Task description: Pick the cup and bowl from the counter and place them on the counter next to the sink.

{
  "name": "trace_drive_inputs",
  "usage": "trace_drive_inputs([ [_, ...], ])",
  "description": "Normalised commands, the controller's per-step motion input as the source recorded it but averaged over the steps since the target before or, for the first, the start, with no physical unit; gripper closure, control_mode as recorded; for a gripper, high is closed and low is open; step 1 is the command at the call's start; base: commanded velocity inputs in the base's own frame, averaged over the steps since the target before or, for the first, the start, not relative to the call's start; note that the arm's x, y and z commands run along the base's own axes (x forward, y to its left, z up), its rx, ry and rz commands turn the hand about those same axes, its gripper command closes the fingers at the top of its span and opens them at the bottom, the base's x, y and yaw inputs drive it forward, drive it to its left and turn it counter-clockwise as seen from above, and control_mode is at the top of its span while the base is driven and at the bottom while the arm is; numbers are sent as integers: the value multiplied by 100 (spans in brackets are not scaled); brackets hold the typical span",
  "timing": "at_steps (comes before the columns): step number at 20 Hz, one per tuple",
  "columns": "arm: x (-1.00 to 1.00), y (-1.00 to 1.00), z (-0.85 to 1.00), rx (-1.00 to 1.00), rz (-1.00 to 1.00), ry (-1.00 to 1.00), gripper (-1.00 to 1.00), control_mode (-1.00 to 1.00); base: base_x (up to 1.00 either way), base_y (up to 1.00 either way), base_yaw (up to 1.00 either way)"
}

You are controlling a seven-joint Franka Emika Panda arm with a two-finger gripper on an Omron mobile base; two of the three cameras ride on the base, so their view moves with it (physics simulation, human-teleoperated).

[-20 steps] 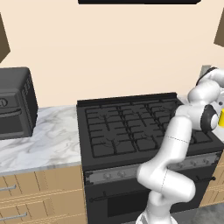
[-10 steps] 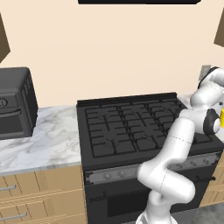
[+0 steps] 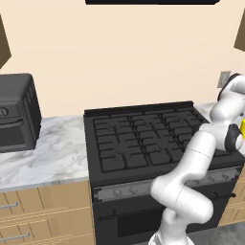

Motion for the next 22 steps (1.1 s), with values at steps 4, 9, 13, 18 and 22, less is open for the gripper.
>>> trace_drive_inputs([
  [4,14,0,-13,1,0,1,-100,-100,0,0,0],
  [9,21,0,-12,0,0,3,-100,-100,0,0,0],
  [13,19,-3,-6,0,0,4,-100,-100,0,0,0],
  [18,5,-12,-1,0,0,4,-100,-100,0,0,0],
  [22,0,-16,0,0,0,3,-100,-100,0,0,0],
])
